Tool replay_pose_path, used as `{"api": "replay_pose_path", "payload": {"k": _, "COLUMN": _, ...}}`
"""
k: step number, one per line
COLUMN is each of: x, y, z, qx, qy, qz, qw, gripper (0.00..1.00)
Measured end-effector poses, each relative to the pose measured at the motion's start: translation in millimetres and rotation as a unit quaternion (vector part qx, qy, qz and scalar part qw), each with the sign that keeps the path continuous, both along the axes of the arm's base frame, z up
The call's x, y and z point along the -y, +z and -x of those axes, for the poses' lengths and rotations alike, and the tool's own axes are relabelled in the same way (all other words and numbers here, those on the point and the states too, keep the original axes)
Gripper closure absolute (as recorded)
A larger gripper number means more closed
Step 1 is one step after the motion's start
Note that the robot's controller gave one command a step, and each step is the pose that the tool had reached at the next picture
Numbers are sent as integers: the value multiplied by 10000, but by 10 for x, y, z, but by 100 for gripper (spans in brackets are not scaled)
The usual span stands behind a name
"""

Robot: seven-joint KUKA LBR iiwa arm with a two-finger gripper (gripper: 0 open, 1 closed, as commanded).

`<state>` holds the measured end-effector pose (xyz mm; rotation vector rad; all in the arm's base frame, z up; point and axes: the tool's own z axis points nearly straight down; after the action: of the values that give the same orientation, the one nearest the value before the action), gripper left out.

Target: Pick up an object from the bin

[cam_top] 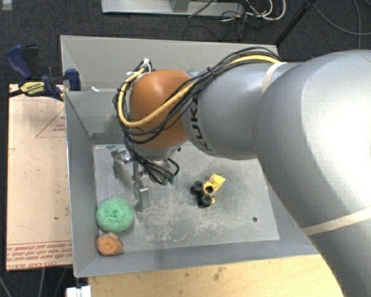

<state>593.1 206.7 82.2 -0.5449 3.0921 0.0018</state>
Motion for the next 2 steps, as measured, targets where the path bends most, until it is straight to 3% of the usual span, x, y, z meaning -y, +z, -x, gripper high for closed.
{"api": "replay_pose_path", "payload": {"k": 1, "x": -62, "y": -45, "z": 104, "qx": -8, "qy": -724, "qz": 0, "qw": 9974, "gripper": 0}}
{"api": "replay_pose_path", "payload": {"k": 2, "x": -159, "y": -74, "z": 82, "qx": 5, "qy": 470, "qz": -1, "qw": 9989, "gripper": 0}}
